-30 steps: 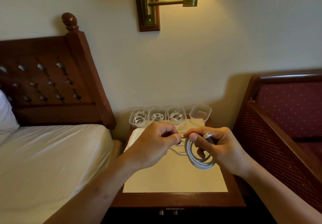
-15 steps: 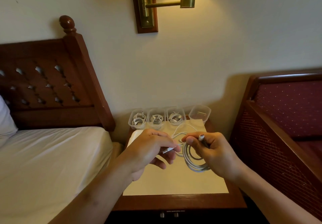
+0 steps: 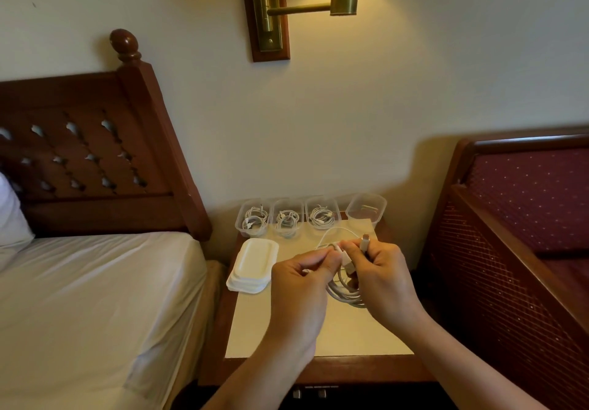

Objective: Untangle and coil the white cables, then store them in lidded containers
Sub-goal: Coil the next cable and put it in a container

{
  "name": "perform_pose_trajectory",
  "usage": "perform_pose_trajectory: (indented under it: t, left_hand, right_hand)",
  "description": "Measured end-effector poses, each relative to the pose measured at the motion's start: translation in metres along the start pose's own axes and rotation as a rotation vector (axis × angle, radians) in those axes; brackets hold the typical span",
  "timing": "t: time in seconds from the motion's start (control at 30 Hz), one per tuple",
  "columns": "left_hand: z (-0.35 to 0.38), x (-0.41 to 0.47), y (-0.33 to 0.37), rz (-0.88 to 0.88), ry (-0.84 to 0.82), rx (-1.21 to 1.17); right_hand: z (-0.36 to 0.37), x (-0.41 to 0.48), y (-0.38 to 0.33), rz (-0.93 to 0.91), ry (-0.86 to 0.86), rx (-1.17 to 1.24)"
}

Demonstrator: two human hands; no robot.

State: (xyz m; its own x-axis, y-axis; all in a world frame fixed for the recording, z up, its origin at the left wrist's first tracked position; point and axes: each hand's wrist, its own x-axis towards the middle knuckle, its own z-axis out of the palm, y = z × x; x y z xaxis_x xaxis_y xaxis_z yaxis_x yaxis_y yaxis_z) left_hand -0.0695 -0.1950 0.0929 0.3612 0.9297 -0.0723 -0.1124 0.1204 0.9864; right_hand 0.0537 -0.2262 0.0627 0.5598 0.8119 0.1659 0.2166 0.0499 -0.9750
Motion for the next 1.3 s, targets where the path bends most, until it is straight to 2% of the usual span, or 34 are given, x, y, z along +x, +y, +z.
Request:
perform_pose_trajectory:
  t: [0.17,0.33,0.4,0.53,0.6,0.7,0.8,0.97,1.07,1.23,1.3]
  left_hand:
    - [-0.002,0.001,-0.015,0.23,0.132,0.094]
    - [-0.006,0.003,-0.022,0.451,0.092,0.309]
    - [-0.008,0.006,-0.024,0.484,0.092,0.372]
    - [-0.012,0.008,-0.025,0.443,0.139,0.331]
    - [-0.012,0.009,-0.022,0.351,0.118,0.307]
    - [-0.013,0.011,-0.017,0.19,-0.016,0.277]
    - [-0.009,0.009,-0.011,0.185,-0.185,0.187]
    - [-0.003,0.007,-0.009,0.106,-0.217,-0.079]
    - [-0.006,0.01,-0.015,0.214,-0.236,0.047]
    - [-0.012,0.014,-0.016,0.283,-0.299,0.226]
    - [-0.016,0.016,-0.014,0.272,-0.37,0.217]
  right_hand:
    - [0.0,-0.003,-0.002,-0.007,-0.038,0.054]
    - [0.001,-0.007,-0.007,0.0,-0.069,0.089]
    - [0.001,-0.007,-0.008,-0.02,-0.07,0.077]
    - [0.001,-0.008,-0.01,-0.04,-0.067,0.1]
    - [0.0,-0.009,-0.01,-0.034,-0.051,0.141]
    - [-0.001,-0.011,-0.009,-0.035,-0.056,0.225]
    - [0.0,-0.015,-0.01,-0.028,-0.076,0.245]
    - [-0.002,-0.018,-0.015,-0.086,-0.063,0.274]
    - [-0.006,-0.017,-0.017,-0.087,-0.08,0.258]
    - [-0.009,-0.012,-0.015,-0.111,-0.093,0.15]
    - [-0.01,-0.011,-0.016,-0.141,-0.102,0.126]
